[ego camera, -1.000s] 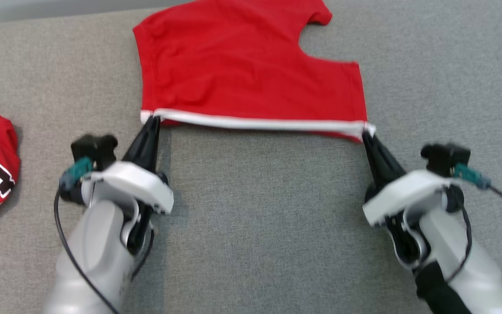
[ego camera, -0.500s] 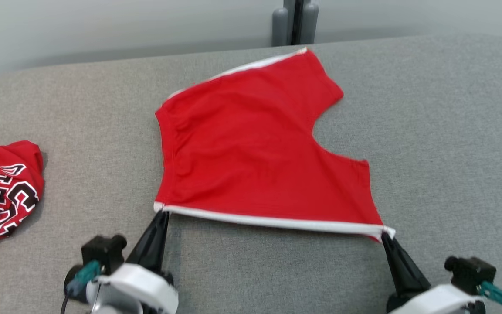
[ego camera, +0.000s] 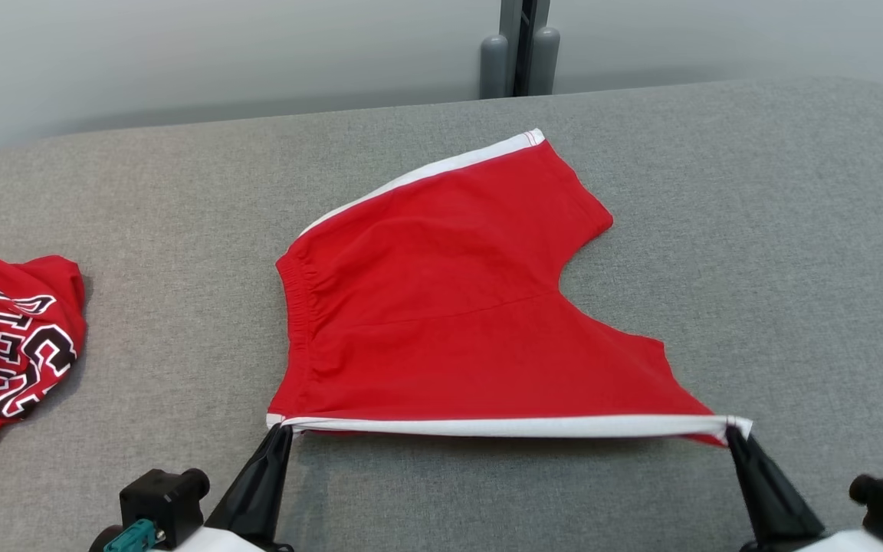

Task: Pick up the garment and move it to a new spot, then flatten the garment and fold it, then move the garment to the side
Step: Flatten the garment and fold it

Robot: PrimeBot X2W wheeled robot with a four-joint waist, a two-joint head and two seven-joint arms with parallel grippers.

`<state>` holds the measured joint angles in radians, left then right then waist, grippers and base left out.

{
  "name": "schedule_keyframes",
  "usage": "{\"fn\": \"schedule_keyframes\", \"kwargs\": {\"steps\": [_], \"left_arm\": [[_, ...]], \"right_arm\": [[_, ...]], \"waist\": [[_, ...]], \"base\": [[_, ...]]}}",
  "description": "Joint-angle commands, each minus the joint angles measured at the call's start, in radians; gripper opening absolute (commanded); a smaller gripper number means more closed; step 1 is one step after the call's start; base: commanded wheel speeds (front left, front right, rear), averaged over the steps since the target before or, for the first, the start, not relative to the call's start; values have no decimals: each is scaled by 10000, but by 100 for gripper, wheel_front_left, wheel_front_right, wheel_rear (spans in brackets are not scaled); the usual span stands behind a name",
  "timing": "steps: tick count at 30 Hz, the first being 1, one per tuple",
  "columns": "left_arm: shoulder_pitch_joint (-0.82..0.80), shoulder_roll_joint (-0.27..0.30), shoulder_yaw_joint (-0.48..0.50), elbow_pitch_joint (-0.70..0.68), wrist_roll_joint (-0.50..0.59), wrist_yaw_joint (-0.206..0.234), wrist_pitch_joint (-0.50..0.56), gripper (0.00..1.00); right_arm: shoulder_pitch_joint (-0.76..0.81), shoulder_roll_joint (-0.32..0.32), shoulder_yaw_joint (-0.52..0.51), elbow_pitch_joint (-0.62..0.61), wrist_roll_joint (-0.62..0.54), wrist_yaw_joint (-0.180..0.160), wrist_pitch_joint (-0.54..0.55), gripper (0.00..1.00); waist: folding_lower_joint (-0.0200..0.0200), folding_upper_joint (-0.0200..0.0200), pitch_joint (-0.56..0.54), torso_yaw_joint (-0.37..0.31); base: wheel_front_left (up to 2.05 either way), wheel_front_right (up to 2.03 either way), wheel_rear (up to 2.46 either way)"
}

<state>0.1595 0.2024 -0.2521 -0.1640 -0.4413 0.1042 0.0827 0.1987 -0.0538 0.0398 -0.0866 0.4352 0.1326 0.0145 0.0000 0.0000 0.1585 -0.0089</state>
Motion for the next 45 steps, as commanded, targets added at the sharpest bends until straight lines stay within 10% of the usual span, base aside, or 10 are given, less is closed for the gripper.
{"fn": "schedule_keyframes", "kwargs": {"steps": [1,12,24,36,37,38,39,45], "left_arm": [[1,215,119,-61,169,218,103,0],[-2600,259,-130,379,310,-355,459,0],[-7085,-729,-705,3713,109,-1540,-236,0],[-9014,-1276,-1101,6465,-257,-1976,-1151,0],[-9068,-1297,-1143,6638,-304,-1994,-1227,42],[-9096,-1319,-1184,6772,-351,-2023,-1309,100],[-9095,-1328,-1217,6907,-378,-2051,-1398,100],[-8529,-1275,-1089,7089,-433,-1899,-2449,100]], "right_arm": [[-290,-59,-245,-174,-77,-34,103,0],[-4404,-999,-10,1142,-373,-42,743,0],[-10518,-2075,1109,6210,166,-31,201,0],[-12805,-2193,2461,9762,464,-31,-940,0],[-12892,-2176,2554,9965,509,-30,-1076,3],[-12938,-2159,2680,10112,549,-30,-1251,31],[-12951,-2129,2806,10244,605,-30,-1454,100],[-12508,-2092,3396,10362,966,-22,-2529,100]], "waist": [[0,0,42,-15],[0,0,1121,382],[0,0,3279,1920],[0,0,3913,2365],[0,0,3908,2363],[0,0,3891,2346],[0,0,3853,2315],[0,0,3428,1991]], "base": [[0,0,0],[0,0,0],[0,0,0],[0,0,0],[0,0,0],[0,0,0],[0,0,0],[0,0,0]]}}
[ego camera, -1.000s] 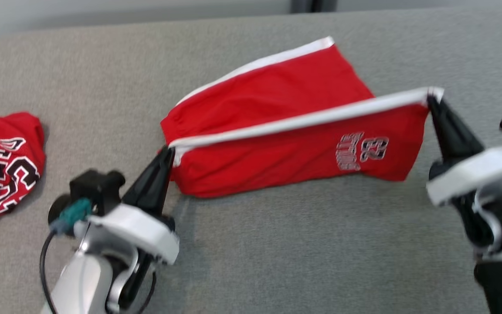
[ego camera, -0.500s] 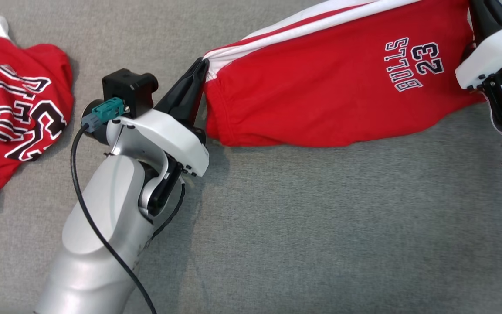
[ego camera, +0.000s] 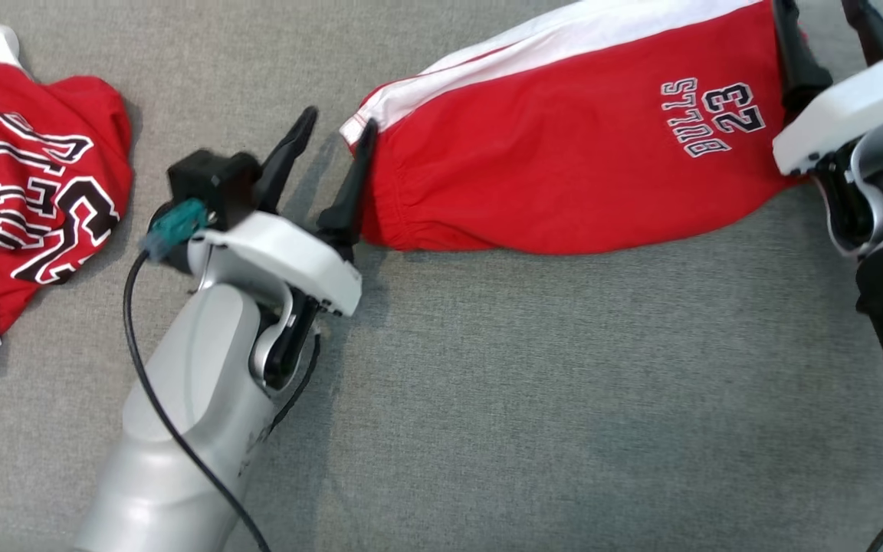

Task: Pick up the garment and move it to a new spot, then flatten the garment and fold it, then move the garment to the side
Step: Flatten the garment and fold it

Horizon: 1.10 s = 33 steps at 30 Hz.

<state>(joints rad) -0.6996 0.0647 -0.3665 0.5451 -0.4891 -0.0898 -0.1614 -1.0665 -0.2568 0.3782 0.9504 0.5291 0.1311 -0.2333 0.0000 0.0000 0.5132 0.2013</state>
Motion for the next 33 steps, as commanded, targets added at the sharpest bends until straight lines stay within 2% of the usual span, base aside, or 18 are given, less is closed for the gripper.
{"fn": "schedule_keyframes", "kwargs": {"steps": [1,4,7,12,21,33], "left_arm": [[200,117,101,-47,36,117,-166,100],[598,245,263,-407,234,475,-660,100],[1134,426,517,-1007,453,888,-916,100],[2056,789,935,-2253,935,1375,-1039,100],[3450,1106,1537,-3347,1298,1558,-1040,100],[3866,1073,1694,-3271,1386,1582,-1043,100]], "right_arm": [[245,-85,20,-96,107,-7,-153,100],[689,-185,-29,-545,110,-7,-301,100],[1366,-324,-519,-1596,-175,-7,-328,100],[2854,-45,-1393,-3264,-1009,-5,-317,100],[5096,720,-2181,-4808,-2093,-5,-313,100],[5930,1027,-2459,-5051,-2385,-5,-293,100]], "waist": [[0,0,-215,-173],[0,0,-511,-361],[0,0,-802,-572],[0,0,-1200,-976],[0,0,-1821,-1495],[0,0,-2132,-1670]], "base": [[0,0,0],[0,0,0],[0,0,0],[0,0,0],[0,0,0],[0,0,0]]}}
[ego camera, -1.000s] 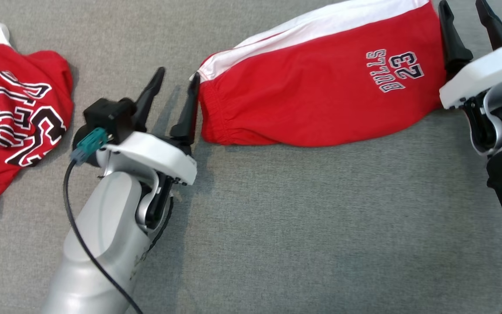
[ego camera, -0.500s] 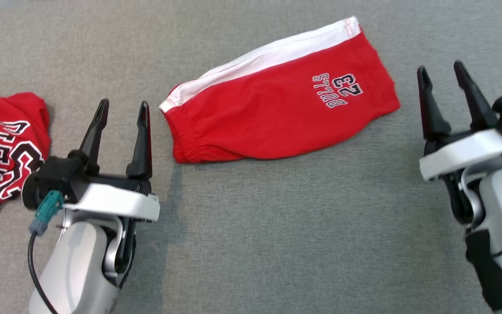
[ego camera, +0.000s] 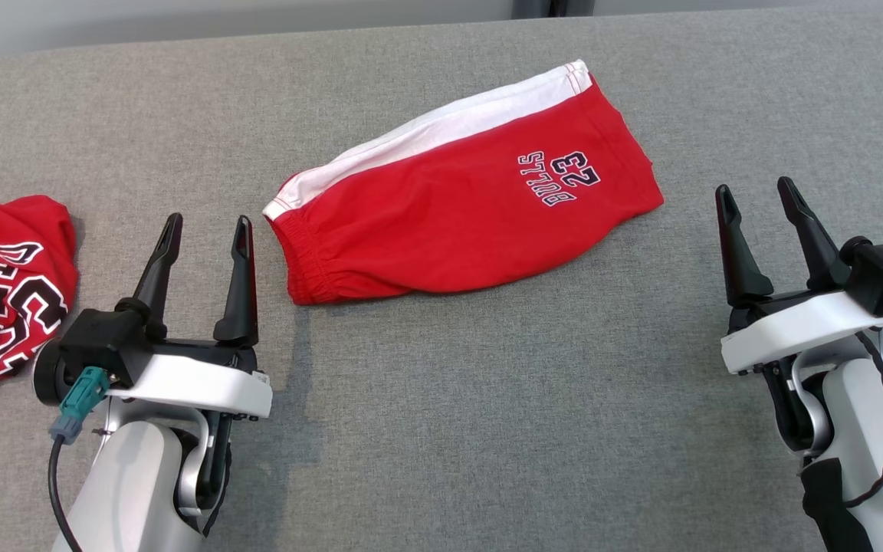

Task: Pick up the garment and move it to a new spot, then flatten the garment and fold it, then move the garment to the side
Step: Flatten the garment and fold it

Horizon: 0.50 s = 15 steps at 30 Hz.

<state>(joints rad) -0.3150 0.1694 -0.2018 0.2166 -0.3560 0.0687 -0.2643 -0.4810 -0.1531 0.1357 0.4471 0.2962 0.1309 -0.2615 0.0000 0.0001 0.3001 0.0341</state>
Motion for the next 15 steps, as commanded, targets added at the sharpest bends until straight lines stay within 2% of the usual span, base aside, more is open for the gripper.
{"fn": "schedule_keyframes", "kwargs": {"steps": [1,8,15], "left_arm": [[5,26,33,14,67,-1,-13,100],[-140,-12,-55,-39,68,-16,-11,100],[-520,-220,-217,-151,26,-134,-10,100]], "right_arm": [[63,-7,-50,-2,-50,-3,-10,100],[-307,-168,-200,130,51,-3,120,100],[-1555,-789,-248,1260,32,-3,656,100]], "waist": [[0,-1,-8,4],[0,-1,53,122],[0,-1,625,811]], "base": [[0,0,0],[0,0,0],[0,0,0]]}}
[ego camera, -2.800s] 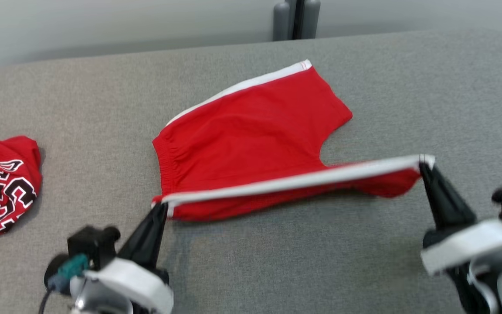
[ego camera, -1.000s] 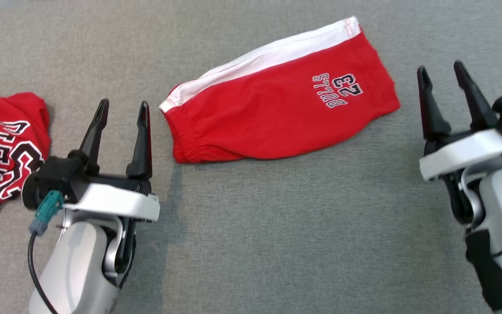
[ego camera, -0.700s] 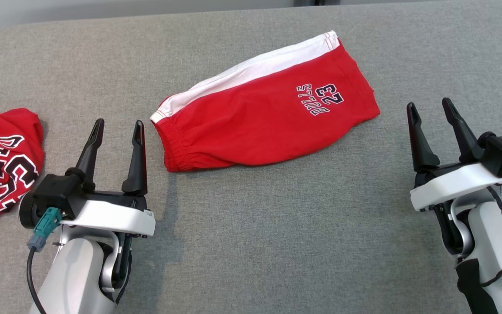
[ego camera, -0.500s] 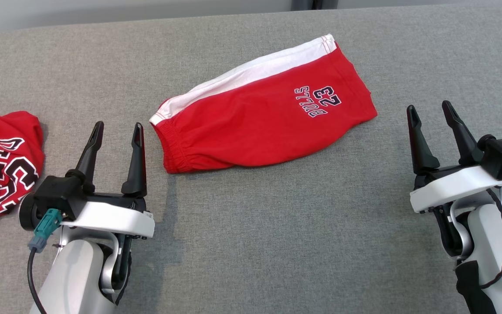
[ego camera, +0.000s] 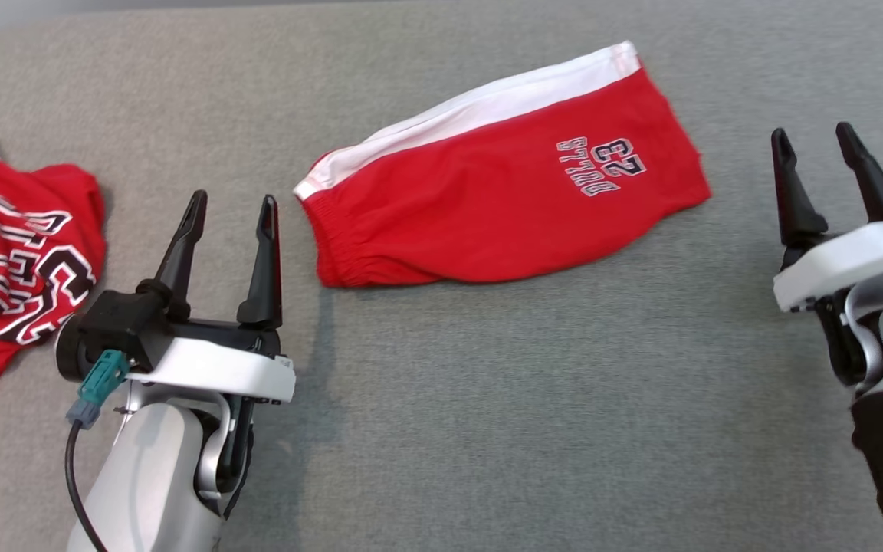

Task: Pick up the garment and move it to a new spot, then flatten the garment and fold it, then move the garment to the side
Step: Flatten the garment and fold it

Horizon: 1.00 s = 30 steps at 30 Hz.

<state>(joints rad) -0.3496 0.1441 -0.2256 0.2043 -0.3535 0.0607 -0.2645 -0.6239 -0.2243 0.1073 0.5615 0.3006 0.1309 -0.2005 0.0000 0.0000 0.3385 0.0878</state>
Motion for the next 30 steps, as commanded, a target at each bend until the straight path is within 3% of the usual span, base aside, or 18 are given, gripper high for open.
{"fn": "schedule_keyframes", "kwargs": {"steps": [1,8,14,15,16,17,23,30], "left_arm": [[-226,-29,-9,-36,4,-82,-9,100],[-476,-379,-107,-56,93,-256,-9,100],[-452,-486,-44,-3,255,-333,-9,100],[-448,-498,-25,6,295,-350,-9,100],[-443,-511,-15,11,332,-369,-11,100],[-446,-526,1,26,344,-383,-10,100],[-386,-566,97,97,431,-415,-11,100],[11,-594,250,189,511,-399,-10,100]], "right_arm": [[-324,-124,119,343,10,-3,102,100],[-1331,-140,711,2229,149,-5,354,100],[-1784,209,1022,3688,568,-3,349,98],[-1835,250,1101,3832,639,-3,282,50],[-1874,297,1184,3949,721,-3,225,17],[-1880,338,1264,4031,814,-3,155,0],[-1579,457,1617,4047,1362,-3,-339,0],[-13,482,1724,2858,1970,-3,-620,0]], "waist": [[0,0,328,407],[0,0,742,1103],[0,0,837,1224],[0,0,844,1211],[0,0,844,1193],[0,0,840,1170],[0,0,680,985],[0,0,116,620]], "base": [[0,0,0],[0,0,0],[0,0,0],[0,0,0],[0,0,0],[0,0,0],[0,0,0],[0,0,0]]}}
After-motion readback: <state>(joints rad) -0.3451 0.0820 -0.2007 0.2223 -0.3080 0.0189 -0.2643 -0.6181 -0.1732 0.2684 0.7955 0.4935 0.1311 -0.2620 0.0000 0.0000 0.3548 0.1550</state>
